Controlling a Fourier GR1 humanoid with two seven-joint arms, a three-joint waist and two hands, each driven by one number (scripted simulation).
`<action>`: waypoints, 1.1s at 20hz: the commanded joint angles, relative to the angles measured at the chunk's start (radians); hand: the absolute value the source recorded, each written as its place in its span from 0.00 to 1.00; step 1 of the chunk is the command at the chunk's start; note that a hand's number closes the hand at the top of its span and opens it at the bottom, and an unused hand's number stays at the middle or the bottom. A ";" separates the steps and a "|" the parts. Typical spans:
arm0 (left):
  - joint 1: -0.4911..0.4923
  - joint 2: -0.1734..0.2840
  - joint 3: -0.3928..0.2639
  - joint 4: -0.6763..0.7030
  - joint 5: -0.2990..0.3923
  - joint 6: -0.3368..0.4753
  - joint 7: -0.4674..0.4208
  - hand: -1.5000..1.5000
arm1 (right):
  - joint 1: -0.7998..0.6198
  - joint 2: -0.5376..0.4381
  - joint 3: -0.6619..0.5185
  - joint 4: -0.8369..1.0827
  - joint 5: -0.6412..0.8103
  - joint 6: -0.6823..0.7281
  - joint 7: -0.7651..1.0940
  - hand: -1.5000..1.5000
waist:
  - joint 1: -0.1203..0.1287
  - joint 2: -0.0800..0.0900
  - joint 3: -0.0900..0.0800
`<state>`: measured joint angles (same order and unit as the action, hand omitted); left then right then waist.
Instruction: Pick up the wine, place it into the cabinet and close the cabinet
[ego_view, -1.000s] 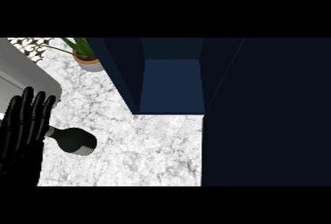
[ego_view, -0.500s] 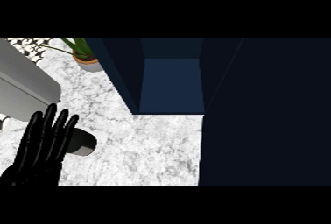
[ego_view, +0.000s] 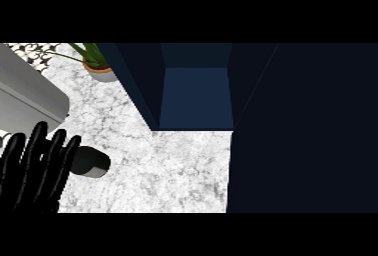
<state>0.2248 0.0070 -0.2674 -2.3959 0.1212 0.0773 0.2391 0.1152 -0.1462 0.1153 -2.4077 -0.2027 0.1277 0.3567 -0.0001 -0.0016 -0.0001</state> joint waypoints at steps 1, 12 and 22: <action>-0.017 -0.007 -0.062 -0.057 -0.054 0.071 0.060 0.00 | -0.045 -0.027 -0.057 -0.138 -0.088 -0.038 0.166 0.00 | -0.001 0.000 0.000; -0.011 0.029 0.079 -0.133 -0.004 0.092 0.150 0.00 | -0.076 0.007 0.014 -0.120 0.027 -0.055 0.169 0.00 | 0.001 0.000 0.000; 0.075 0.047 0.287 -0.134 0.137 0.003 0.111 0.00 | -0.079 -0.012 -0.060 -0.126 -0.021 -0.046 0.149 0.00 | 0.005 -0.002 -0.001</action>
<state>0.2365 0.0562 -0.0491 -2.4608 0.1084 0.1198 0.3729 0.0162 -0.1395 0.1104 -2.4300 -0.1707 0.0721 0.4857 0.0014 -0.0027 -0.0008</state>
